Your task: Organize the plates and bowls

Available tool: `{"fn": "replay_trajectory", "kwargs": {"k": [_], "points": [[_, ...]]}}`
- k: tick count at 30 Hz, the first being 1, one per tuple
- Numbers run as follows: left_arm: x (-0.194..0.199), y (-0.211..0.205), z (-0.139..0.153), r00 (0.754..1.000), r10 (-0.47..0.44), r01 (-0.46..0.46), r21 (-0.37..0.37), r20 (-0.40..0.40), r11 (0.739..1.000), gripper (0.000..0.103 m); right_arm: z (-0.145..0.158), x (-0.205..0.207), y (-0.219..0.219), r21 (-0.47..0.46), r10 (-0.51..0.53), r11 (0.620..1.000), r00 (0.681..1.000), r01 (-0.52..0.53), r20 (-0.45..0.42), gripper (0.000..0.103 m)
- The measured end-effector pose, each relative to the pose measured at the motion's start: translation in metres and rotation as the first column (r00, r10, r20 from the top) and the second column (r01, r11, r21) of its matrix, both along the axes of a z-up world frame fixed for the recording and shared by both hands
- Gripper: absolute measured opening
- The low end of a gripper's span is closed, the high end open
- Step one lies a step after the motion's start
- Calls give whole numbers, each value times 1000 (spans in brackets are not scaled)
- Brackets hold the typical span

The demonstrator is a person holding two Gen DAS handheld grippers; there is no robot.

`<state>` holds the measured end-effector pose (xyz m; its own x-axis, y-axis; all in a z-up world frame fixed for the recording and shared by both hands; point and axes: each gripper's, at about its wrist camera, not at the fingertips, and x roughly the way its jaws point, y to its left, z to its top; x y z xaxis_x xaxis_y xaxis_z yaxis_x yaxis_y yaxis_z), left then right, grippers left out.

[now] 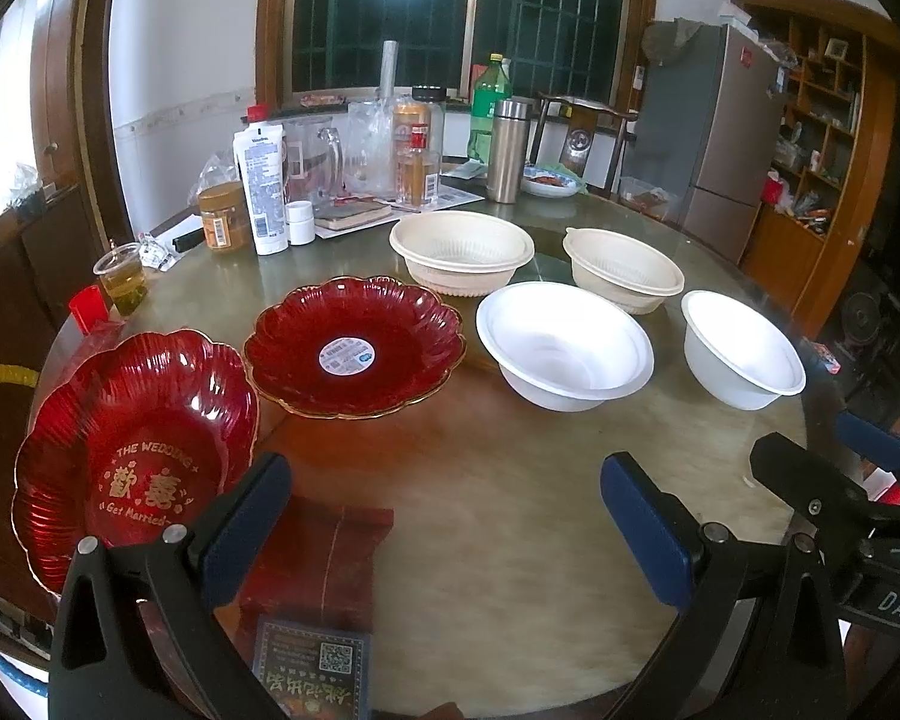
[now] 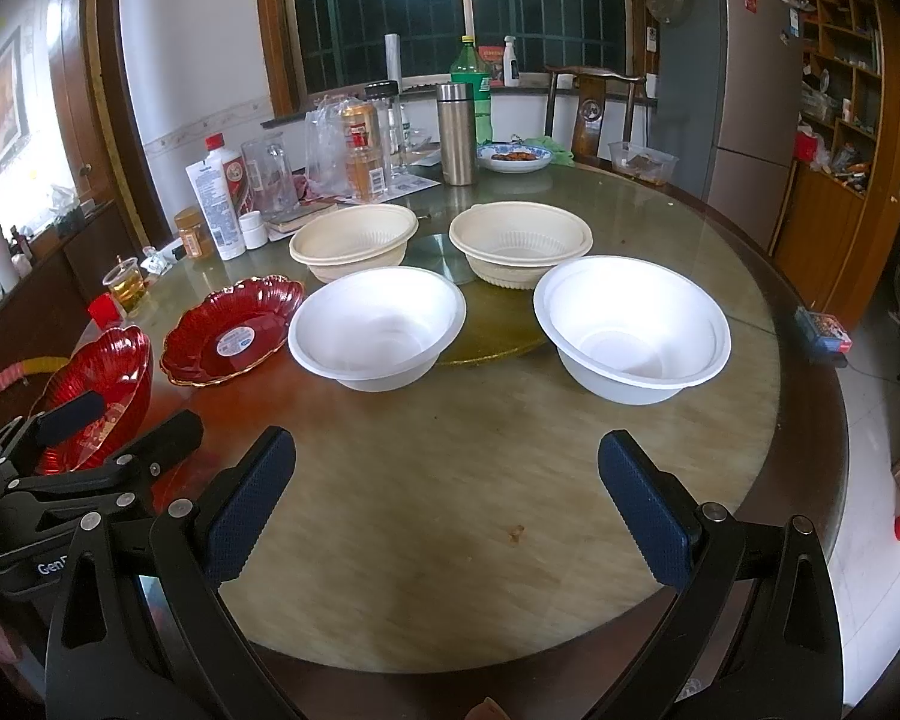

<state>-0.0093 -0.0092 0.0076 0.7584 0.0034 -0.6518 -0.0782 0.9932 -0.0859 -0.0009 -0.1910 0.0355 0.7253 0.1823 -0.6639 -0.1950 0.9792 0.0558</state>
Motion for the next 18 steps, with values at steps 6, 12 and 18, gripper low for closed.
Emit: {"fn": "replay_trajectory", "kwargs": {"k": [6, 12, 18], "points": [[-2, 3, 4, 1000, -4, 4, -3, 5, 1000, 103, 1, 0, 1, 8, 4, 1000, 1000, -4, 1, 103], [-34, 38, 37, 990, -7, 7, 3, 139, 1000, 102, 9, 2, 22, 151, 162, 975, 987, -162, 13, 102], [-57, 141, 49, 967, 203, -192, -78, 155, 978, 102, -3, 27, 75, 352, 359, 883, 930, -311, -79, 102]]}}
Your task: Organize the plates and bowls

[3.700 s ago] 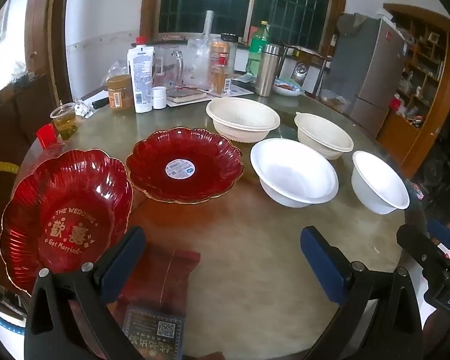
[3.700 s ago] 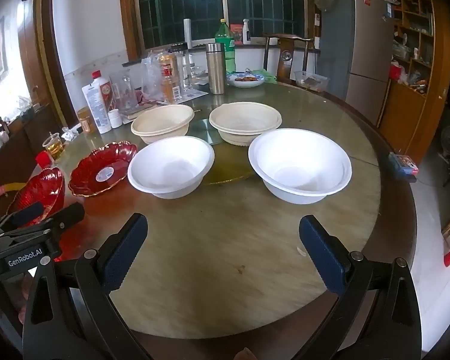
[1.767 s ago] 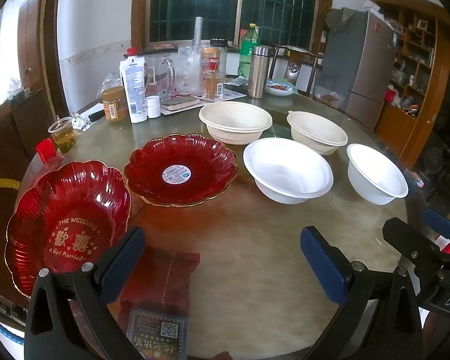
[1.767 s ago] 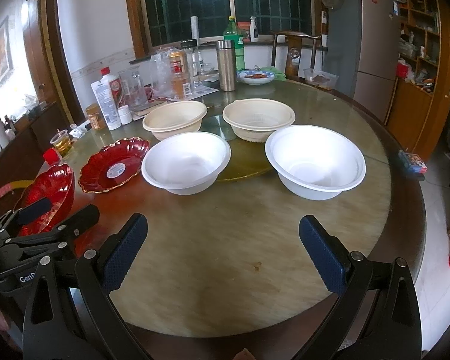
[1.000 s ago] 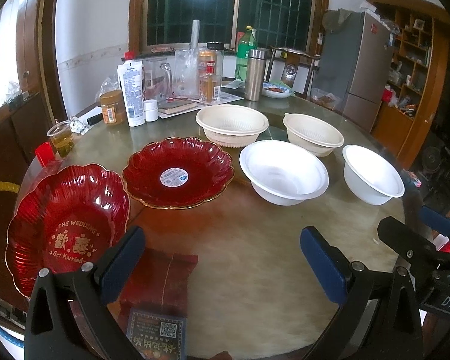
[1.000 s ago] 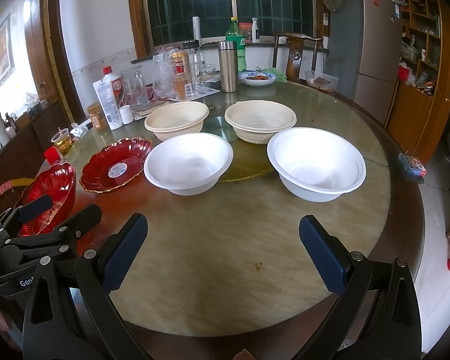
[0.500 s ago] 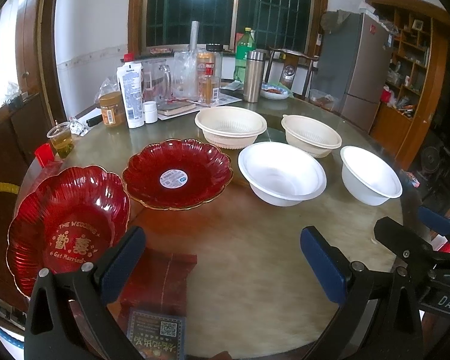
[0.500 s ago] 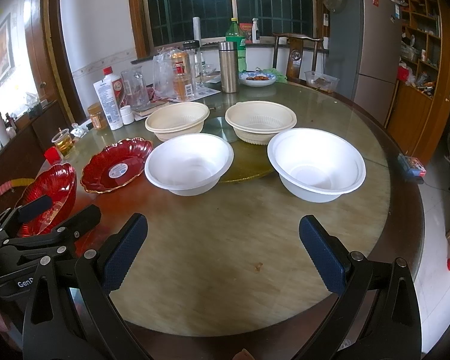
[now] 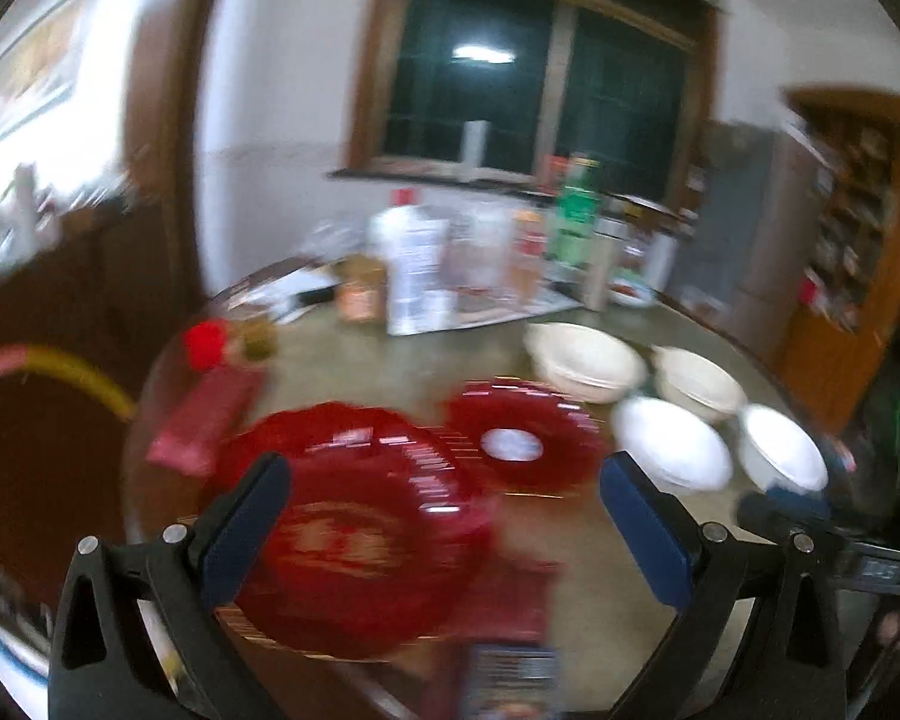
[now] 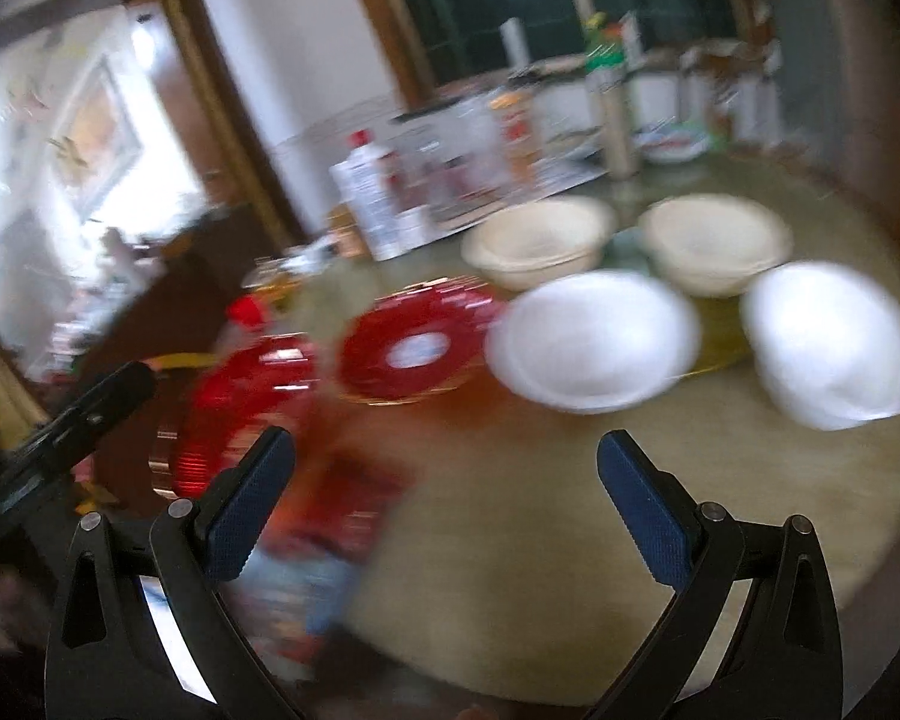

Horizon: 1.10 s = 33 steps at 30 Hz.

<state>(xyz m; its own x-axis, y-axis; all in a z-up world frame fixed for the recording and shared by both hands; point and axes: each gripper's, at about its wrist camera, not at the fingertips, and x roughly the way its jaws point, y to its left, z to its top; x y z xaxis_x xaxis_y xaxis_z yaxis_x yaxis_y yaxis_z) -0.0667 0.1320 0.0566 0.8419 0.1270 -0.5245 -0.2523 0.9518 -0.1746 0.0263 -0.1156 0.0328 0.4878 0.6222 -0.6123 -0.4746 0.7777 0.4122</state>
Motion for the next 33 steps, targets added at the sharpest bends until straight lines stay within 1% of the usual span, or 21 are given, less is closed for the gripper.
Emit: {"fn": "replay_trajectory", "kwargs": {"k": [2, 3, 5, 6, 8, 9, 10, 13, 16, 18, 19, 22, 25, 28, 33], "points": [[-2, 43, -10, 996, 81, -85, -81, -46, 993, 102, -5, 11, 22, 55, 56, 997, 997, -53, -60, 102], [-3, 54, -14, 992, 109, -114, -102, -60, 988, 102, -8, 15, 31, 72, 73, 995, 994, -67, -83, 102], [-7, 85, -27, 977, 187, -202, -167, -98, 965, 102, -15, 23, 54, 119, 125, 987, 981, -108, -149, 102], [-9, 99, -35, 969, 216, -237, -212, -118, 948, 102, -19, 26, 65, 142, 157, 981, 972, -133, -174, 102], [-9, 117, -49, 958, 249, -281, -288, -145, 915, 102, -31, 34, 85, 169, 188, 974, 953, -151, -236, 102], [-8, 121, -54, 954, 251, -290, -304, -162, 907, 102, -35, 35, 93, 179, 198, 972, 945, -155, -259, 102], [-4, 124, -60, 953, 242, -289, -312, -182, 905, 102, -40, 38, 101, 190, 207, 969, 936, -157, -286, 102], [6, 125, -70, 953, 204, -266, -292, -224, 919, 102, -54, 41, 113, 206, 207, 968, 914, -140, -349, 99], [8, 124, -74, 955, 181, -245, -279, -237, 928, 102, -62, 48, 118, 224, 198, 968, 896, -114, -397, 96], [13, 121, -78, 954, 161, -227, -258, -254, 939, 103, -65, 50, 123, 225, 196, 968, 886, -107, -420, 82], [12, 122, -79, 953, 158, -223, -248, -259, 943, 103, -66, 53, 123, 225, 197, 969, 881, -106, -431, 81], [19, 117, -83, 944, 155, -218, -195, -292, 956, 103, -74, 56, 128, 207, 191, 973, 874, -107, -448, 80], [25, 112, -87, 935, 172, -218, -121, -309, 968, 103, -79, 58, 136, 202, 195, 973, 873, -114, -447, 80], [29, 109, -90, 931, 168, -208, -94, -322, 974, 103, -80, 58, 137, 189, 193, 975, 878, -120, -437, 80], [37, 107, -97, 912, 184, -216, -49, -366, 975, 103, -83, 61, 139, 165, 179, 979, 879, -116, -443, 80]]}}
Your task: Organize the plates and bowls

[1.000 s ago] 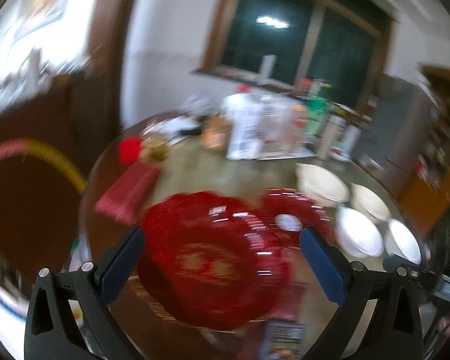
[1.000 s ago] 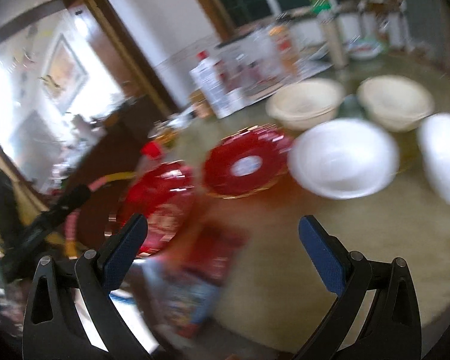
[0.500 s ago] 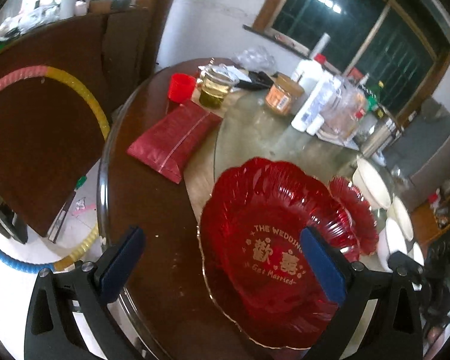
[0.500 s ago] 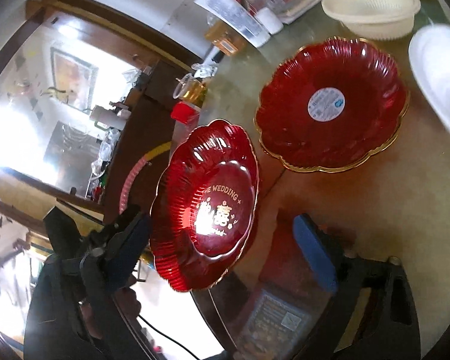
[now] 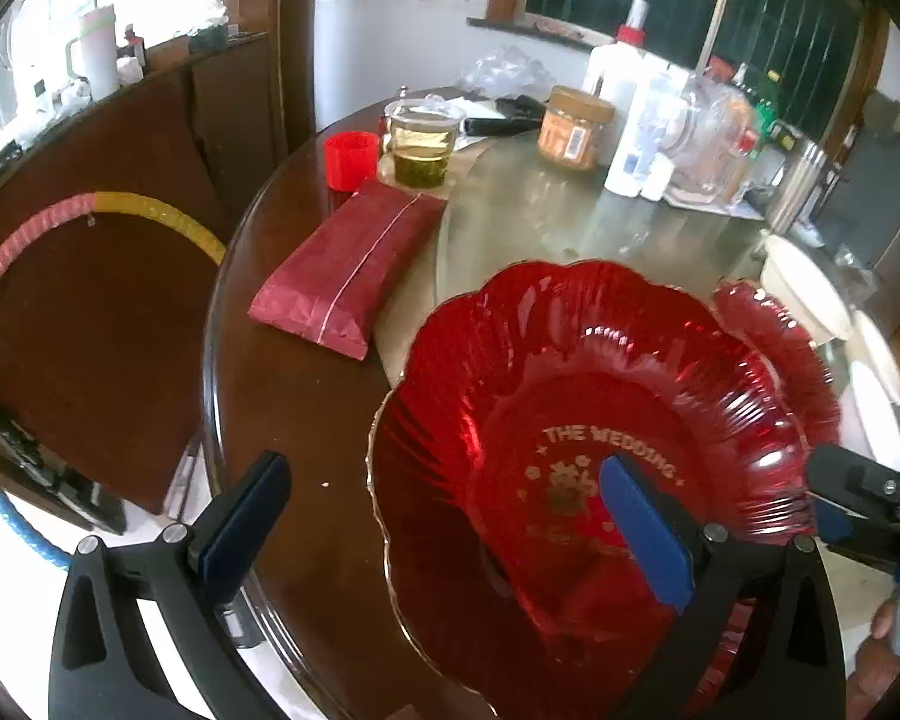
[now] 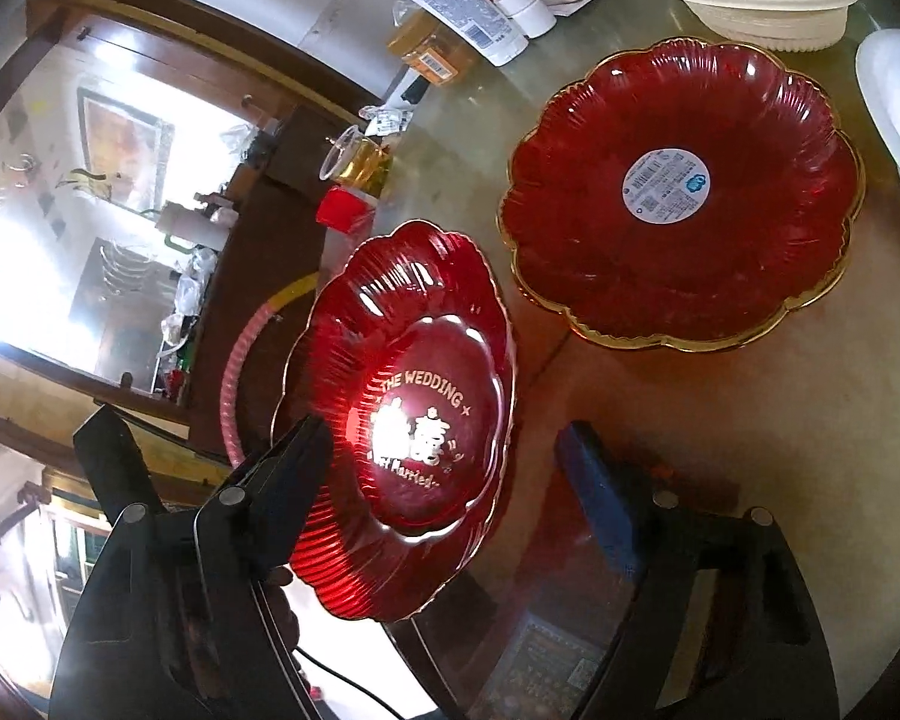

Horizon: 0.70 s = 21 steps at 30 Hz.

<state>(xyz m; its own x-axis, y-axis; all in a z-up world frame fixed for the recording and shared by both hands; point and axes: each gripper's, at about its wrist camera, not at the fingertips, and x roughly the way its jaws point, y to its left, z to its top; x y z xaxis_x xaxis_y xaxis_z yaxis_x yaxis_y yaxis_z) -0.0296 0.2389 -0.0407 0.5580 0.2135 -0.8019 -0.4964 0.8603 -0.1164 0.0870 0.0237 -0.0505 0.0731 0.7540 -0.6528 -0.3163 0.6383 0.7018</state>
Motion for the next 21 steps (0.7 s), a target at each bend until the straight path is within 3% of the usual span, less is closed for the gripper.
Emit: {"fn": "replay_trajectory", "kwargs": {"k": [1, 3, 5, 6, 7, 8, 11, 21], "points": [[1, 0, -1, 1000, 5, -5, 6, -7, 1000, 103, -1, 0, 1, -5, 2, 1000, 1000, -2, 2, 76], [1, -1, -2, 1000, 4, -4, 11, -10, 1000, 102, -3, 1, 5, -35, 12, 999, 1000, -12, 2, 54], [0, -2, -2, 1000, -2, 2, 11, -4, 1000, 97, -5, 1, 7, -99, 5, 995, 1000, -3, 20, 23], [2, -2, -3, 1000, -3, 3, 14, -9, 1000, 64, -6, 1, 8, -111, 4, 994, 1000, -2, 24, 17], [5, -2, -6, 1000, -5, 5, 8, -27, 1000, 40, -7, 2, 7, -113, 3, 994, 1000, 0, 21, 16], [6, 4, -13, 998, 12, -13, -13, -59, 1000, 23, -6, 2, 6, -124, -4, 992, 999, 8, 33, 15], [3, 11, -16, 1000, 3, -5, -74, -28, 997, 21, -5, 1, 5, -126, 5, 992, 999, 1, 48, 14], [-7, 6, 1, 1000, 23, -23, -13, 15, 1000, 19, 12, -8, 11, -141, 29, 990, 989, -8, 148, 14]]}}
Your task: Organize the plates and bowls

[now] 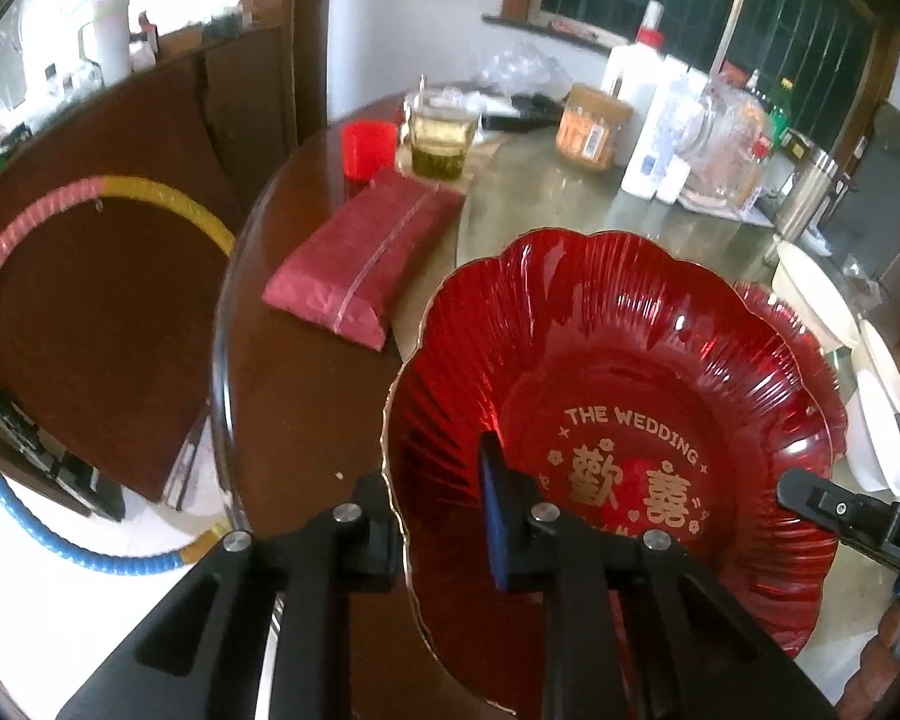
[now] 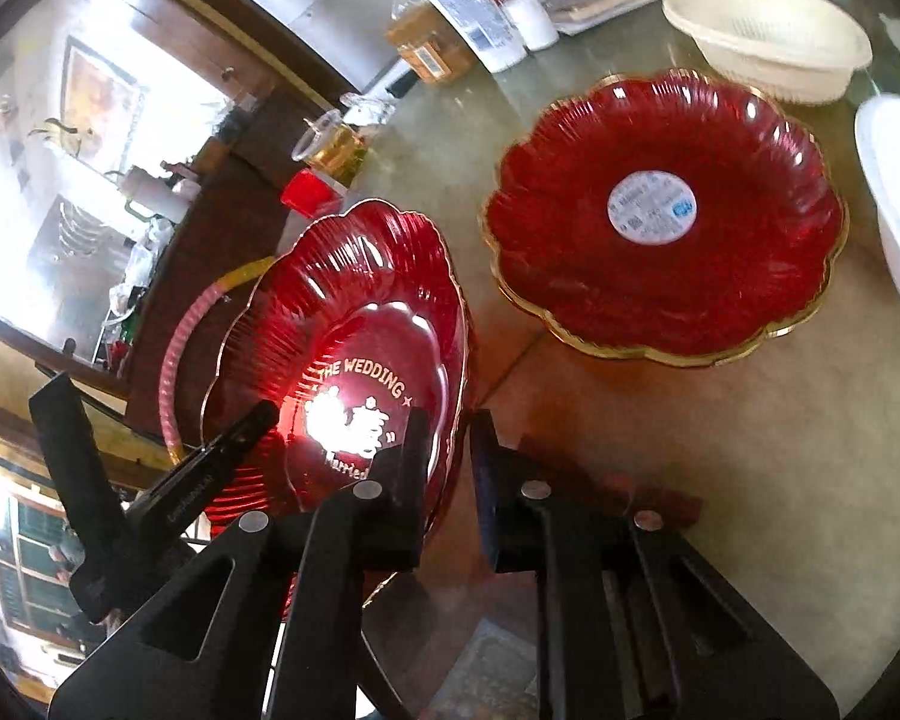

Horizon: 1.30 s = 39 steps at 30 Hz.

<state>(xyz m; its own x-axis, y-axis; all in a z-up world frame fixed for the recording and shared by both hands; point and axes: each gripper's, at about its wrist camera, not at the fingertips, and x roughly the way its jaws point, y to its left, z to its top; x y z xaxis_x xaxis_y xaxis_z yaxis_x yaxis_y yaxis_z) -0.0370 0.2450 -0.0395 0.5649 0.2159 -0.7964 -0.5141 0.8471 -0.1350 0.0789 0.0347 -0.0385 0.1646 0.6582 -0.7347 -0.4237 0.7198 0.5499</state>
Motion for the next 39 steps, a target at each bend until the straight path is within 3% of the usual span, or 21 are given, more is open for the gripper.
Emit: {"fn": "replay_trajectory", "kwargs": {"k": [6, 25, 30, 39], "points": [[-6, -3, 23, 998, 12, -15, 51, 58, 999, 19, 20, -5, 0, 18, 6, 1000, 998, -8, 69, 14], [-26, -7, 61, 977, 42, -62, 87, 209, 994, 15, 61, -19, 1, 58, 10, 998, 978, -23, 211, 14], [-26, -6, 55, 979, 50, -67, 80, 198, 995, 16, 59, -20, 1, 58, 10, 998, 978, -23, 207, 14], [-19, -1, 22, 989, 69, -74, 35, 130, 997, 17, 28, -13, 9, 19, 16, 1000, 990, -19, 141, 14]]}}
